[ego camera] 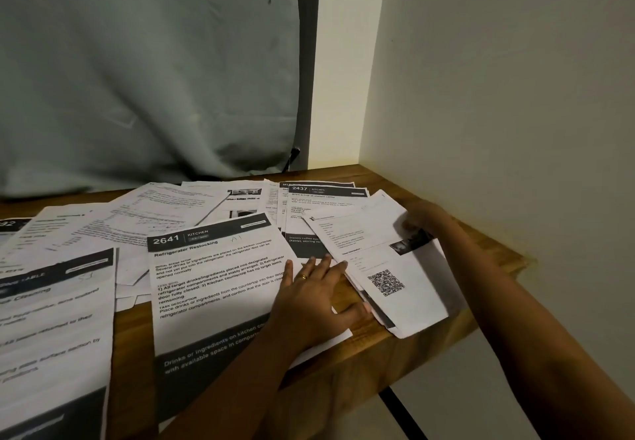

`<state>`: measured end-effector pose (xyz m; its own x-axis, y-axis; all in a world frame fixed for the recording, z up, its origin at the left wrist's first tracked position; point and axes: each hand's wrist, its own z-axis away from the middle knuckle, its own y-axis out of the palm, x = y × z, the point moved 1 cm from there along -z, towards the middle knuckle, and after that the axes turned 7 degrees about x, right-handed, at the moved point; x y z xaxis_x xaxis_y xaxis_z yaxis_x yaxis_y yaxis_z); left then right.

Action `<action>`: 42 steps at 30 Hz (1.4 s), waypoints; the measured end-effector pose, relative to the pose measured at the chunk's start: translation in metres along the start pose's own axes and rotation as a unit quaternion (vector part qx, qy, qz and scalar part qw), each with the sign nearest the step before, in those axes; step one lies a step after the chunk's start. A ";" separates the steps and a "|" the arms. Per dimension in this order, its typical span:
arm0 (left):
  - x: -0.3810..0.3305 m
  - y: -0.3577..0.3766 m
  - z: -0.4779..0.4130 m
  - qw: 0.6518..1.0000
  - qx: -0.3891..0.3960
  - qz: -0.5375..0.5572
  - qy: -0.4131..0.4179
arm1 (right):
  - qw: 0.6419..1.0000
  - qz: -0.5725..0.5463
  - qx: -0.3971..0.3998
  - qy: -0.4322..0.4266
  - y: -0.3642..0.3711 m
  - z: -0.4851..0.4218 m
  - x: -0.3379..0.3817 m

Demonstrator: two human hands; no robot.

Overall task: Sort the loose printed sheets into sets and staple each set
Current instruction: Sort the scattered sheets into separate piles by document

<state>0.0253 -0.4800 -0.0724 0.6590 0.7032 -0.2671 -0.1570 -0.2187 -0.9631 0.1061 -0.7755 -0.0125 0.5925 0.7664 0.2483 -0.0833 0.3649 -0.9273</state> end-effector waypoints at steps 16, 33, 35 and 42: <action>0.002 0.006 0.000 0.994 -0.107 -0.011 0.020 | 0.992 -0.008 -0.113 -0.055 -0.010 -0.018 0.042; 0.003 0.005 -0.005 0.997 -0.059 -0.030 -0.049 | 0.999 0.007 -0.014 0.038 0.011 -0.093 0.090; 0.002 0.004 -0.004 0.997 -0.051 -0.025 -0.049 | 1.000 -0.001 -0.002 0.030 0.011 -0.111 0.088; 0.002 0.004 -0.004 0.998 -0.044 -0.020 -0.049 | 0.985 -0.118 -0.127 -0.003 0.007 -0.120 0.083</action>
<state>0.0292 -0.4821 -0.0768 0.5879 0.7741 -0.2349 -0.0646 -0.2445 -0.9675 0.2510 -0.7724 -0.0321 0.5667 0.6797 0.4658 0.2587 0.3899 -0.8837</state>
